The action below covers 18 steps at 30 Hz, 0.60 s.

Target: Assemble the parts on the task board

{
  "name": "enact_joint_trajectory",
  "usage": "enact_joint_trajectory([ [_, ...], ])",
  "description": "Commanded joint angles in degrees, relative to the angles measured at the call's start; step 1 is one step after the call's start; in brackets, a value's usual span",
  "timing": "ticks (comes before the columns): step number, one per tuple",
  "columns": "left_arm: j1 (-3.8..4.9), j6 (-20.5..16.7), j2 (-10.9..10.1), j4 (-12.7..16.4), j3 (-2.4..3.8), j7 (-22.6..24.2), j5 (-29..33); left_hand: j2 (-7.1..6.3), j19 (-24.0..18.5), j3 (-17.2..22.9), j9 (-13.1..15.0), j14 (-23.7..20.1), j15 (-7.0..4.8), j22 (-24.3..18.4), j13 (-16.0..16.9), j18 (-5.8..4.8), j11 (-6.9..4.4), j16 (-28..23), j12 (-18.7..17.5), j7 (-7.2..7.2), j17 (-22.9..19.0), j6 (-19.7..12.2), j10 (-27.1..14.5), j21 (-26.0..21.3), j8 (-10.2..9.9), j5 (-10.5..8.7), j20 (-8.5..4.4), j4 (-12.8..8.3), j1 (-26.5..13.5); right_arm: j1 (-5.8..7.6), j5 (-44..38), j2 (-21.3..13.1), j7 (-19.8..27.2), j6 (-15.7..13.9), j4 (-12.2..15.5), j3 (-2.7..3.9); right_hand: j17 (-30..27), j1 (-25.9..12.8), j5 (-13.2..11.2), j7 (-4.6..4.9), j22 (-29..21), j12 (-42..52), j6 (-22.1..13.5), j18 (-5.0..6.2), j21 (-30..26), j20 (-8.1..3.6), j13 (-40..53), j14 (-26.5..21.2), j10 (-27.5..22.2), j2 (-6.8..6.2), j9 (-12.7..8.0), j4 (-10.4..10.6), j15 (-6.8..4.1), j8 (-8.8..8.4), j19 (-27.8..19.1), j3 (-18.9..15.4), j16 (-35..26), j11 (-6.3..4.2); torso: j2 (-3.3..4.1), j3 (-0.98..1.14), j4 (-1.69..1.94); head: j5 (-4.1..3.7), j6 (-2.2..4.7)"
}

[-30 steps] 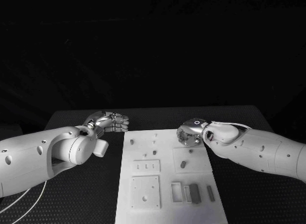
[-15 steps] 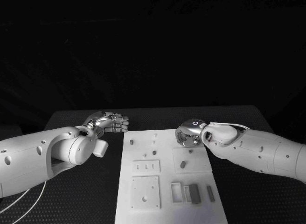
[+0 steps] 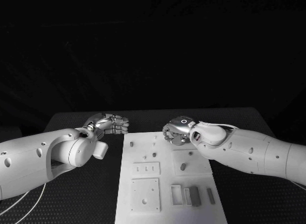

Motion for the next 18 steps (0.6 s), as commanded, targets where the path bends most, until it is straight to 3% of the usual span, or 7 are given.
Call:
enact_joint_trajectory([
  [1,0.14,0.88,0.24,0.11,0.08,0.28,0.04,0.1,-0.39,0.0,-0.08,-0.38,-0.11,0.08,-0.07,0.2,0.29,-0.31,-0.28,0.15,0.06,-0.29,-0.09,-0.37,-0.38,0.02,0.12,0.01,-0.64,-0.01,-3.52,1.18,-4.7,-2.12,0.03,0.11,0.07,-0.06,0.24,-0.48,1.14,0.31,5.78,0.83,0.29,-0.02,0.0,0.09,-2.46,0.43,0.1,-0.01,-0.58,0.21,-0.22,-0.23,0.36,-0.86,0.03,-0.02,0.12,0.05,0.27],
  [13,0.2,1.05,0.59,-0.06,0.09,0.46,0.0,0.08,-0.39,0.0,-0.09,-0.4,-0.09,0.11,-0.07,0.22,0.31,-0.38,-0.34,0.16,0.11,-0.32,-0.09,-0.39,-0.4,0.01,0.14,-0.01,-0.62,-0.42,-9.98,7.41,-7.15,-3.41,-4.35,0.06,0.12,0.11,0.25,-0.55,1.14,0.26,5.86,0.83,0.36,-0.09,-0.06,0.24,-2.31,0.2,0.19,-0.02,-0.67,0.28,-0.2,-0.27,0.44,-0.94,0.12,-0.01,0.28,0.26,0.8],
  [18,0.63,1.03,0.6,0.07,0.09,0.52,-0.01,0.06,-0.4,-0.01,-0.1,-0.41,-0.09,0.12,-0.07,0.23,0.31,-0.41,-0.37,0.16,0.14,-0.33,-0.09,-0.39,-0.4,0.01,0.15,-0.02,-0.61,-0.58,-11.14,8.81,-7.6,-3.54,-5.69,-0.04,0.17,0.18,0.25,-0.58,1.14,0.24,5.91,0.83,0.39,-0.13,-0.11,0.36,-2.22,0.09,0.23,-0.02,-0.71,0.31,-0.17,-0.28,0.48,-0.97,0.22,0.03,0.17,0.46,0.93],
])
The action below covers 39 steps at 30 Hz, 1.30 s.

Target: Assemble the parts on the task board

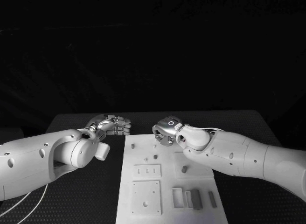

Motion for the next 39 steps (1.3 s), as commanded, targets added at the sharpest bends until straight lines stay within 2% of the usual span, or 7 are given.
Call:
enact_joint_trajectory([
  [1,0.34,0.89,0.14,0.2,0.08,0.57,0.0,0.05,-0.4,-0.01,-0.05,-0.41,-0.09,0.07,-0.07,0.48,0.31,-0.36,-0.37,0.17,0.09,-0.33,-0.08,-0.4,-0.19,0.01,0.15,-0.03,-0.61,-0.1,-3.83,0.81,-1.63,-0.75,-0.8,-0.05,0.03,0.19,0.25,-0.58,1.13,0.23,5.92,0.82,0.4,-0.14,-0.11,0.14,-2.21,0.08,0.09,-0.01,-0.5,0.33,-0.16,-0.28,0.27,-0.97,0.13,0.03,-0.01,0.13,0.09],
  [6,0.75,0.89,0.2,0.26,0.07,0.57,-0.04,0.03,-0.4,-0.01,-0.05,-0.41,-0.09,0.08,-0.07,0.49,0.31,-0.38,-0.39,0.17,0.11,-0.33,-0.07,-0.4,-0.18,0.01,0.15,-0.04,-0.6,-0.21,-4.17,1.55,-1.55,-0.01,-1.42,-0.13,-0.02,0.23,0.25,-0.59,1.13,0.22,5.93,0.82,0.41,-0.16,-0.13,0.15,-2.16,0.04,0.11,-0.01,-0.51,0.34,-0.15,-0.28,0.27,-0.99,0.19,0.06,-0.04,0.23,0.06],
  [10,1.12,0.83,0.18,0.26,0.07,0.56,-0.1,0.02,-0.41,-0.02,-0.05,-0.41,-0.08,0.09,-0.07,0.49,0.31,-0.4,-0.4,0.17,0.13,-0.33,-0.07,-0.41,-0.18,0.01,0.16,-0.05,-0.6,-0.28,-5.25,1.91,-1.51,0.22,-1.82,-0.18,-0.07,0.24,0.25,-0.59,1.13,0.21,5.93,0.82,0.42,-0.16,-0.15,0.13,-2.14,0.03,0.12,0.0,-0.52,0.34,-0.15,-0.29,0.27,-0.99,0.34,-0.03,0.1,0.18,0.09],
  [14,1.34,0.76,0.26,0.16,0.07,0.52,-0.13,-0.01,-0.41,-0.03,-0.05,-0.42,-0.08,0.1,-0.06,0.49,0.31,-0.41,-0.42,0.17,0.14,-0.33,-0.06,-0.41,-0.18,0.0,0.16,-0.06,-0.6,-0.3,-5.13,2.41,-1.32,0.83,-2.41,-0.29,-0.07,0.25,0.24,-0.59,1.12,0.19,5.94,0.82,0.42,-0.17,-0.16,0.15,-2.12,-0.01,0.13,0.0,-0.52,0.35,-0.15,-0.29,0.28,-0.99,0.35,-0.02,-0.03,0.29,-0.1],
  [19,1.49,0.75,0.34,0.28,0.07,0.59,-0.14,-0.06,-0.41,-0.07,-0.06,-0.42,-0.06,0.11,-0.06,0.49,0.32,-0.45,-0.44,0.18,0.17,-0.33,-0.05,-0.42,-0.18,-0.01,0.18,-0.03,-0.65,-0.37,-5.05,2.44,-1.26,1.48,-2.53,-0.41,-0.1,0.26,0.25,-0.6,1.12,0.18,5.95,0.82,0.43,-0.18,-0.18,0.15,-2.09,-0.02,0.14,0.01,-0.53,0.36,-0.15,-0.3,0.28,-1.0,0.45,-0.07,0.11,0.23,-0.26],
  [26,1.68,0.73,0.26,0.38,0.07,0.56,-0.17,-0.18,-0.41,-0.17,-0.06,-0.41,-0.04,0.14,-0.05,0.5,0.33,-0.51,-0.51,0.19,0.24,-0.35,-0.04,-0.44,-0.19,-0.04,0.21,0.06,-0.81,-0.59,-4.84,2.41,-1.23,2.06,-2.36,-0.45,-0.11,0.25,0.24,-0.6,1.11,0.16,5.96,0.82,0.43,-0.19,-0.2,0.17,-2.06,-0.04,0.15,0.02,-0.53,0.36,-0.15,-0.31,0.28,-1.0,0.44,0.0,-0.09,0.5,-0.53],
  [39,1.86,0.65,0.36,0.37,0.07,0.58,-0.22,-0.39,-0.44,-0.36,-0.08,-0.45,0.03,0.22,-0.05,0.55,0.38,-0.69,-0.69,0.24,0.38,-0.46,-0.07,-0.49,-0.23,-0.11,0.26,0.4,-1.2,-0.74,-4.71,2.8,-1.18,2.86,-3.34,-0.46,-0.11,0.23,0.25,-0.61,1.1,0.13,5.95,0.82,0.44,-0.2,-0.23,0.22,-2.01,-0.06,0.17,0.03,-0.54,0.36,-0.15,-0.34,0.3,-1.01,0.48,0.02,-0.04,0.42,-0.58],
])
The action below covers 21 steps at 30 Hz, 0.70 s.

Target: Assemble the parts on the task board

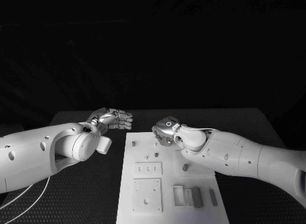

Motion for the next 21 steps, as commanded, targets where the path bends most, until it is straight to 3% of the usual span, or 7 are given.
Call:
enact_joint_trajectory([
  [1,0.15,0.6,0.18,0.11,0.06,0.55,-0.17,-0.09,-0.23,-0.13,-0.09,-0.46,0.03,0.06,-0.05,0.57,0.39,-0.23,-0.23,0.04,0.07,-0.25,-0.07,-0.27,-0.23,-0.11,0.06,0.17,-0.43,-0.09,-0.92,0.17,-0.02,1.23,-0.29,-0.02,-0.03,0.23,0.25,-0.6,1.1,0.13,5.95,0.83,0.21,-0.31,-0.06,0.2,-2.01,-0.05,0.05,0.04,-0.53,0.19,-0.26,-0.32,0.31,-1.01,0.02,-0.01,-0.01,-0.03,-0.08],
  [21,0.16,0.64,0.5,-0.09,0.06,0.52,-0.18,-0.16,-0.24,-0.16,-0.09,-0.49,0.04,0.11,-0.05,0.62,0.4,-0.34,-0.33,0.05,0.16,-0.32,-0.08,-0.29,-0.25,-0.12,0.07,0.24,-0.45,-0.16,0.09,1.39,0.01,0.77,-1.72,-0.08,-0.71,0.0,0.25,-0.49,1.05,-0.06,5.53,0.83,0.13,-0.28,-0.19,-0.23,-2.0,-0.19,-0.01,0.11,-0.51,-0.08,-0.35,-0.37,0.16,-0.92,0.01,-0.08,0.01,-0.14,-0.31],
])
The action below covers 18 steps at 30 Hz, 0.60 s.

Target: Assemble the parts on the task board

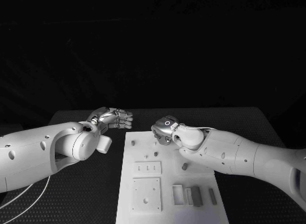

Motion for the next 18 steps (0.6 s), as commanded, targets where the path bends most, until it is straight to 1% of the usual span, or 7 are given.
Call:
enact_joint_trajectory([
  [1,0.13,0.64,0.1,0.11,0.06,0.52,-0.17,-0.17,-0.25,-0.17,-0.05,-0.49,0.04,0.07,-0.05,0.63,0.4,-0.34,-0.34,0.05,0.06,-0.32,-0.08,-0.3,-0.25,-0.12,0.08,0.24,-0.45,-0.04,0.33,0.15,0.13,0.87,-0.05,-0.03,-0.17,-0.02,0.25,-0.49,1.04,-0.08,5.51,0.82,0.13,-0.22,-0.07,-0.09,-2.0,-0.21,0.04,0.11,-0.29,0.09,-0.14,-0.37,0.14,-0.91,-0.06,0.01,-0.02,0.09,-0.05],
  [4,0.14,0.6,0.05,0.17,0.06,0.52,-0.17,-0.18,-0.25,-0.17,-0.05,-0.49,0.04,0.07,-0.05,0.64,0.4,-0.35,-0.35,0.05,0.08,-0.32,-0.08,-0.3,-0.25,-0.12,0.08,0.24,-0.44,-0.04,1.33,0.17,0.44,1.58,-0.23,-0.06,-0.85,-0.27,0.24,-0.05,0.99,-0.28,4.03,0.82,0.0,-0.16,-0.17,-0.61,-2.1,-1.1,-0.41,0.15,-0.07,-0.9,-0.3,-0.31,-0.02,-0.54,-0.07,0.0,-0.06,0.1,-0.05],
  [6,0.15,0.57,0.05,0.17,0.06,0.53,-0.17,-0.18,-0.25,-0.17,-0.05,-0.49,0.04,0.07,-0.05,0.64,0.4,-0.36,-0.36,0.05,0.08,-0.33,-0.08,-0.3,-0.25,-0.12,0.08,0.24,-0.44,-0.04,1.78,0.17,0.41,1.48,-0.36,-0.1,-1.67,-0.34,0.21,0.57,0.95,-0.4,2.18,0.82,-0.13,-0.11,-0.19,-1.25,-2.28,-2.67,-0.98,0.18,0.41,-2.09,-0.42,-0.28,-0.19,0.04,-0.05,-0.01,-0.08,0.12,-0.08],
  [8,0.19,0.51,0.01,0.18,0.06,0.5,-0.17,-0.19,-0.25,-0.17,-0.04,-0.49,0.04,0.08,-0.05,0.64,0.4,-0.37,-0.37,0.05,0.09,-0.33,-0.07,-0.31,-0.25,-0.12,0.08,0.24,-0.43,-0.04,2.11,0.11,-0.08,0.81,-0.64,-0.14,-2.41,-0.57,0.23,1.6,0.85,-0.56,-0.88,0.82,-0.32,0.02,-0.2,-1.86,-2.69,-5.01,-1.85,0.38,1.27,-3.89,-0.43,-0.23,-0.32,1.0,-0.04,0.0,-0.1,0.13,-0.11],
  [10,0.2,0.47,-0.03,0.22,0.06,0.49,-0.17,-0.19,-0.25,-0.17,-0.04,-0.49,0.05,0.08,-0.05,0.65,0.4,-0.37,-0.37,0.05,0.1,-0.33,-0.07,-0.31,-0.25,-0.12,0.08,0.25,-0.43,-0.04,2.56,-0.05,-0.75,-0.17,-0.72,-0.14,-2.68,-1.41,0.25,2.47,0.74,-0.68,-3.38,0.82,-0.43,0.17,-0.2,-2.05,-3.1,-6.7,-2.53,1.11,2.03,-5.3,-0.21,-0.12,-0.32,1.77,-0.04,0.04,-0.12,0.18,-0.08],
  [14,0.22,0.38,-0.09,0.18,0.06,0.49,-0.17,-0.2,-0.25,-0.17,-0.04,-0.49,0.05,0.09,-0.04,0.65,0.4,-0.38,-0.38,0.05,0.11,-0.34,-0.07,-0.31,-0.25,-0.13,0.09,0.25,-0.42,-0.04,2.9,-0.39,-1.9,-1.88,-0.64,-0.14,-2.91,-2.18,0.23,3.39,0.57,-0.6,-5.33,0.82,-0.73,0.24,-0.17,-2.17,-3.66,-9.59,-2.98,3.61,2.94,-6.22,0.2,1.24,-0.19,2.7,-0.02,0.06,-0.13,0.17,-0.06],
  [18,0.22,0.36,-0.11,0.18,0.06,0.5,-0.17,-0.22,-0.25,-0.18,-0.04,-0.5,0.05,0.1,-0.04,0.66,0.4,-0.4,-0.4,0.06,0.12,-0.35,-0.07,-0.31,-0.25,-0.13,0.09,0.24,-0.41,-0.03,3.63,-1.14,-2.25,-3.85,-0.21,-0.14,-3.02,-1.94,0.23,3.6,0.61,-0.48,-5.91,0.82,-0.8,0.2,-0.18,-2.24,-3.83,-10.58,-3.05,4.53,3.16,-6.39,0.31,1.85,-0.11,2.93,-0.04,0.07,-0.11,0.11,0.02],
])
